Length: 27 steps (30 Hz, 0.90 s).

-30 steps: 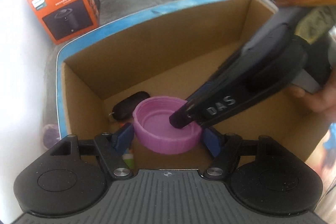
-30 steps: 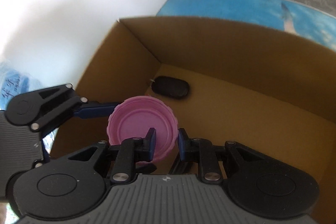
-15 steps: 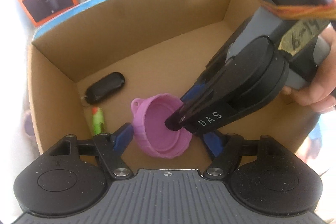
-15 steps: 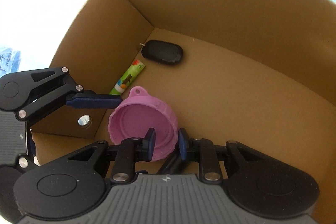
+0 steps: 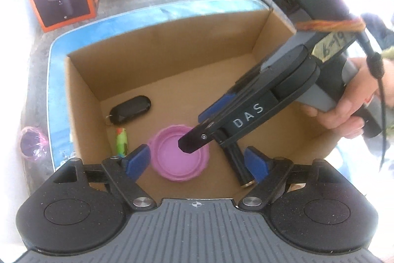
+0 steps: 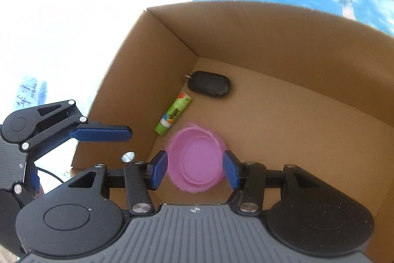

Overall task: Organize rigid objects
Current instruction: 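Move the right gripper back to the black tape roll on the table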

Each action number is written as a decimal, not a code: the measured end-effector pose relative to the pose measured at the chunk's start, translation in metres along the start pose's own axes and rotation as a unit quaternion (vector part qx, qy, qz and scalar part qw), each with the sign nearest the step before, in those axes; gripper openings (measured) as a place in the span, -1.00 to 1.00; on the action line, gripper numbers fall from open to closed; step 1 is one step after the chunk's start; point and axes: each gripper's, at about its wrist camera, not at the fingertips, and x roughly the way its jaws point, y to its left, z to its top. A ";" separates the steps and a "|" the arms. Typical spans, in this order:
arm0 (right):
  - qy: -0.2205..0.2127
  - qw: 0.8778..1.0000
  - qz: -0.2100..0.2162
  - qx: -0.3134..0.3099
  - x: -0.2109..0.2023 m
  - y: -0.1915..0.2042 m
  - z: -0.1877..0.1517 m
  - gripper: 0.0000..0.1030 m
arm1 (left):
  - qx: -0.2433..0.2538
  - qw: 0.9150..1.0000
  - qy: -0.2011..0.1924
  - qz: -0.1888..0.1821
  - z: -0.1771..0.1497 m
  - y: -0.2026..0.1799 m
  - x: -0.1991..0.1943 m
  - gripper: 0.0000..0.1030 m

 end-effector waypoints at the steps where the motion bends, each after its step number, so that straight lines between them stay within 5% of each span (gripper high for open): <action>1: -0.007 1.000 0.004 0.001 -0.008 0.001 -0.002 0.01 | -0.004 1.000 -0.009 -0.001 -0.002 0.000 -0.006 0.63; 9: -0.095 0.995 0.018 0.007 -0.071 0.011 -0.038 0.14 | -0.013 0.996 -0.090 -0.018 -0.022 -0.013 -0.051 0.66; 16: -0.208 0.978 0.003 0.012 -0.143 0.027 -0.125 0.42 | -0.009 0.987 -0.159 -0.031 -0.066 -0.036 -0.075 0.76; 21: -0.277 0.960 -0.011 0.022 -0.169 0.045 -0.200 0.52 | -0.016 0.983 -0.178 -0.045 -0.107 -0.045 -0.070 0.84; 27: -0.316 0.947 -0.034 0.050 -0.155 0.063 -0.268 0.59 | 0.010 0.988 -0.148 -0.034 -0.151 -0.074 -0.046 0.86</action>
